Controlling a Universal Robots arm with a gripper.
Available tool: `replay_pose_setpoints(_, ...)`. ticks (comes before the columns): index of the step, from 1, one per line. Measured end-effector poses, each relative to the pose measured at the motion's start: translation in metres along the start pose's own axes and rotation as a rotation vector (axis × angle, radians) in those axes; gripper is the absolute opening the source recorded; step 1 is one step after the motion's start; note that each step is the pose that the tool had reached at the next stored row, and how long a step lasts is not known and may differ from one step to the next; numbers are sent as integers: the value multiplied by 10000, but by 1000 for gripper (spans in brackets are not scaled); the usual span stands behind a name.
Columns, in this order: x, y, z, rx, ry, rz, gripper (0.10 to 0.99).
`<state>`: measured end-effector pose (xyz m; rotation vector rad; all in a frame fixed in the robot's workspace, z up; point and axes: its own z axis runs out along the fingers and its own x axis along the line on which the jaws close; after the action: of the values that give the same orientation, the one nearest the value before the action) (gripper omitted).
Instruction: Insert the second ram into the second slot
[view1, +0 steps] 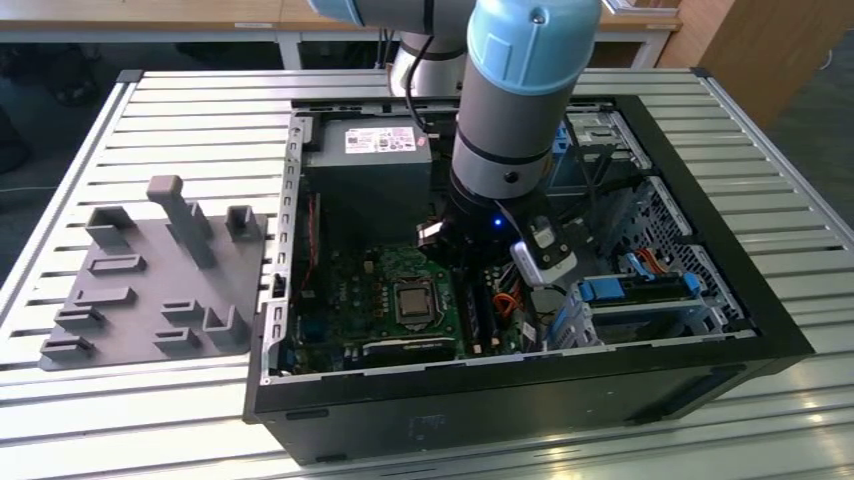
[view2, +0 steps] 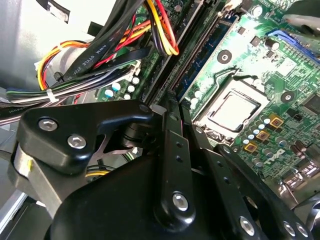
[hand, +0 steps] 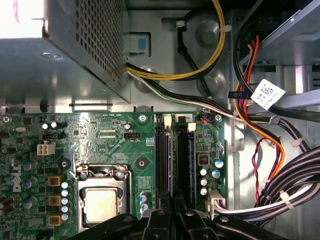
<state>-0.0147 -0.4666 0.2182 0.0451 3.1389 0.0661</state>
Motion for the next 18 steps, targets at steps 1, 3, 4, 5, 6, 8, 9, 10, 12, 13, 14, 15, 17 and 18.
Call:
replay_pose_setpoints(1, 0, -2, 0, 0, 2, 0, 137)
replay_pose_setpoints(3, 0, -7, 0, 0, 8, 0, 137)
replay_pose_setpoints(4, 0, -10, 1, -1, 11, 0, 137)
replay_pose_setpoints(5, 0, -12, 2, -2, 14, 0, 137)
replay_pose_setpoints(6, 0, -12, 2, -1, 19, 0, 137)
replay_pose_setpoints(8, 0, -15, 2, 1, 29, -1, 137)
replay_pose_setpoints(9, 0, -15, 2, 1, 33, 0, 137)
replay_pose_setpoints(10, 0, -15, 3, 0, 38, 0, 137)
replay_pose_setpoints(12, 0, -15, 3, 1, 39, -1, 137)
replay_pose_setpoints(13, 0, -15, 3, 0, 39, 0, 137)
replay_pose_setpoints(14, 0, -15, 4, 0, 39, 0, 137)
replay_pose_setpoints(15, 0, -15, 8, -2, 38, -1, 137)
replay_pose_setpoints(17, 0, -16, 11, 1, 39, -10, 137)
replay_pose_setpoints(18, 0, -16, 13, 0, 39, -18, 137)
